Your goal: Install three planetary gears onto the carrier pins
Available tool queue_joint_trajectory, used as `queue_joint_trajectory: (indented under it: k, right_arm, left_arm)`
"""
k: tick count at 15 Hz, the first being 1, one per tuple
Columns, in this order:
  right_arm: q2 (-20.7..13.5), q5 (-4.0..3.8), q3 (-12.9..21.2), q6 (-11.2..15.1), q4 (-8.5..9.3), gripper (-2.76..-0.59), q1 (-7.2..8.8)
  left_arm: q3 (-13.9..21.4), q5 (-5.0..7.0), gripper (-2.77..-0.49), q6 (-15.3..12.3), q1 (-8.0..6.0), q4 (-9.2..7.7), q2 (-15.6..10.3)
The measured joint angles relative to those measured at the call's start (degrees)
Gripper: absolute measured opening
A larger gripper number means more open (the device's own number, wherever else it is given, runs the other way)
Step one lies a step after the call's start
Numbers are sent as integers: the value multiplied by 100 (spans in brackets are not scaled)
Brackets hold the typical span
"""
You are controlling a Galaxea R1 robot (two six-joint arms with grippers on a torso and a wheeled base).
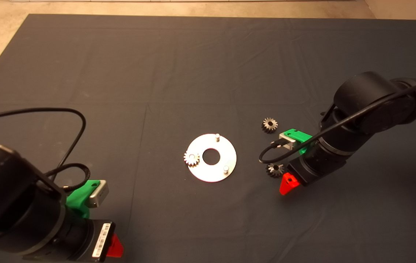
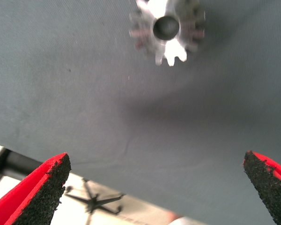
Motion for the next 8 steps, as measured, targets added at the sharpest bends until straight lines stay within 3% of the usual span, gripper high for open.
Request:
queue_joint_trajectory:
  k: [3,8]
  right_arm:
    - [2,2,-28,-489,-202,-61,-12]
    - [7,2,-35,-1341,-709,-61,-12]
  left_arm:
    - [15,-1,-122,63,-13,-20,-28]
    - [28,1,-122,201,-14,-80,-63]
